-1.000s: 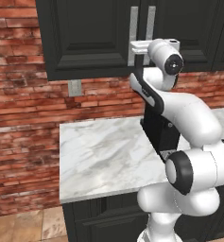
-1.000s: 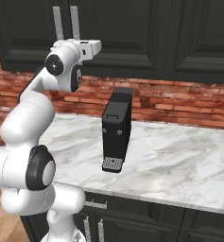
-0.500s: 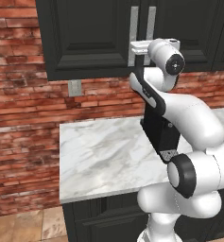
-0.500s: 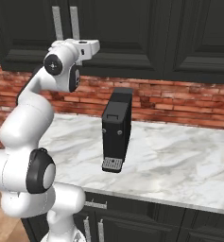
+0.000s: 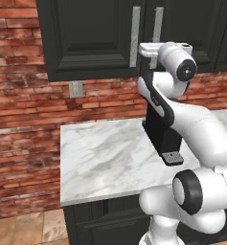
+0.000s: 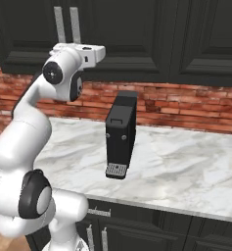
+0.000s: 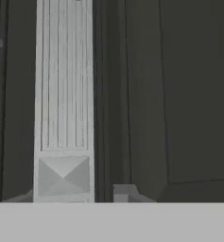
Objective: Open the cabinet directly in front. Then move the beer and the mug to the dining counter with the jar on it.
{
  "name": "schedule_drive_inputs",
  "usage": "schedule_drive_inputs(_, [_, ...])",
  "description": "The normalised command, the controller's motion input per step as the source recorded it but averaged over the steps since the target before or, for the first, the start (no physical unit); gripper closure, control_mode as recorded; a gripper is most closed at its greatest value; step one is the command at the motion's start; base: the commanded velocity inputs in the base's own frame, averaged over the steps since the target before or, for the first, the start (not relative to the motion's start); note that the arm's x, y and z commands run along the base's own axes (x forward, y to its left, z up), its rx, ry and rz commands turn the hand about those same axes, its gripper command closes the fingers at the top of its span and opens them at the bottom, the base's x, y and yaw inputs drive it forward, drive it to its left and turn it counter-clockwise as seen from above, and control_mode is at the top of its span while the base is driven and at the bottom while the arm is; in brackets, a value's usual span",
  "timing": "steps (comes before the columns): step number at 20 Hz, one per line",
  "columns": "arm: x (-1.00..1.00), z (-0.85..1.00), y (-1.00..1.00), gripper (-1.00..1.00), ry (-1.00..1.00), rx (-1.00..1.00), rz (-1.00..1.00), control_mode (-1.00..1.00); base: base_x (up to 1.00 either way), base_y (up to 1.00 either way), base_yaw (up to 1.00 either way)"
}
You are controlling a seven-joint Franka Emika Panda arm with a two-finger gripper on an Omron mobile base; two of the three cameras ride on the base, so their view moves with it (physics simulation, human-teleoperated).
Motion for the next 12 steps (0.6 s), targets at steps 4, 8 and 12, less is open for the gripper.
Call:
schedule_drive_inputs(4, [-0.64, 0.28, -0.71, 1.00, 0.00, 0.08, -0.08, -1.00, 0.00, 0.00, 0.00])
schedule_drive_inputs(8, [-0.62, 0.24, -0.85, 1.00, 0.00, 0.09, -0.05, -1.00, 0.00, 0.00, 0.00])
schedule_drive_inputs(12, [-0.66, 0.28, -0.93, 1.00, 0.00, 0.10, -0.07, -1.00, 0.00, 0.00, 0.00])
